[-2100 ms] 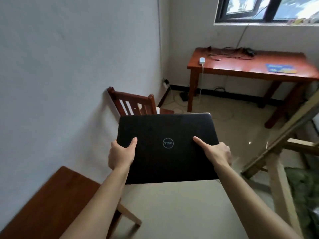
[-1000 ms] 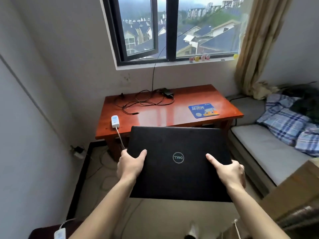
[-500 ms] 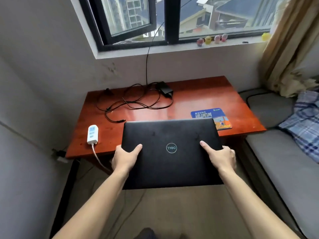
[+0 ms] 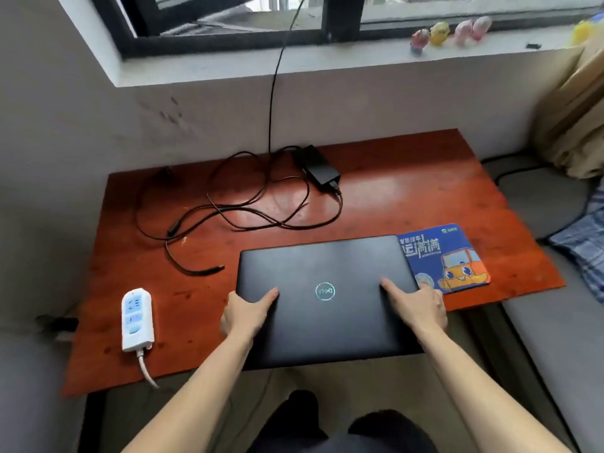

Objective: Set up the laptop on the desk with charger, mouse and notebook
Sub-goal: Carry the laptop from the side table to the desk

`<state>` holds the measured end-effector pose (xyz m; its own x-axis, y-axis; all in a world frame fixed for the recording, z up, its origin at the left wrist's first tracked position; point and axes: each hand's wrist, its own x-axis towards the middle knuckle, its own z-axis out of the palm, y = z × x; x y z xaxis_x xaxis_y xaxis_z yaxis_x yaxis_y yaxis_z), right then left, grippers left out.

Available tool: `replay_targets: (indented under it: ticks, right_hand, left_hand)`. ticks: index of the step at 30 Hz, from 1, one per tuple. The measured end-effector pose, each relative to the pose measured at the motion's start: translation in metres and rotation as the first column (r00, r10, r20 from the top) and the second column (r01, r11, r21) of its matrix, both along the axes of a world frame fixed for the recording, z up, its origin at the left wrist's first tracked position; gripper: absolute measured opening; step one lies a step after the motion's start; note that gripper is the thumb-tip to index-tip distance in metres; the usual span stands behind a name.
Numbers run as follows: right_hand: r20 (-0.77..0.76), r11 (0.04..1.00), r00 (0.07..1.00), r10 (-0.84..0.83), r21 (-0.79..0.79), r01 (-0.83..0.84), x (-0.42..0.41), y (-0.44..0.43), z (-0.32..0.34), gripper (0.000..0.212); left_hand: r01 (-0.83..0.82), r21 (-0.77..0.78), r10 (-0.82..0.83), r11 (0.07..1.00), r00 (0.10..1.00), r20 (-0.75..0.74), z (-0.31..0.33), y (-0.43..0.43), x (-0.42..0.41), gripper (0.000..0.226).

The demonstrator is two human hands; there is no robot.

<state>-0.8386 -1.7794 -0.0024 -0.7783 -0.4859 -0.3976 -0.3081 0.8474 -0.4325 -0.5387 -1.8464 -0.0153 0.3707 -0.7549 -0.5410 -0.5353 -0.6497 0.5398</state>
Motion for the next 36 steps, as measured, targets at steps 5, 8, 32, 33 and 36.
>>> replay_targets:
  ticks: [5,8,32,33,36]
  right_hand:
    - [-0.033,0.997,0.999,0.029,0.066,-0.027,0.003,-0.034,-0.021,0.090]
    - [-0.039,0.994,0.996,0.079,0.077,-0.075,-0.001,-0.056,-0.034,0.089]
    - [-0.075,0.983,0.981,0.179,0.065,-0.174,-0.017,-0.105,-0.081,0.088]
    - [-0.076,0.983,0.981,0.176,0.062,-0.172,-0.018,-0.110,-0.082,0.089]
    - [-0.088,0.983,0.980,0.179,0.058,-0.174,-0.021,-0.118,-0.086,0.089]
  left_hand:
    - [0.024,0.068,-0.025,0.997,0.999,0.020,-0.018,-0.039,0.000,0.094]
    - [0.014,0.085,-0.017,0.996,0.999,0.034,-0.029,-0.053,-0.004,0.100]
    - [-0.140,0.175,0.065,0.975,0.924,0.377,-0.063,-0.094,-0.051,0.126]
    - [-0.138,0.172,0.065,0.975,0.925,0.374,-0.063,-0.097,-0.053,0.125]
    - [-0.135,0.161,0.067,0.978,0.926,0.371,-0.064,-0.104,-0.057,0.125]
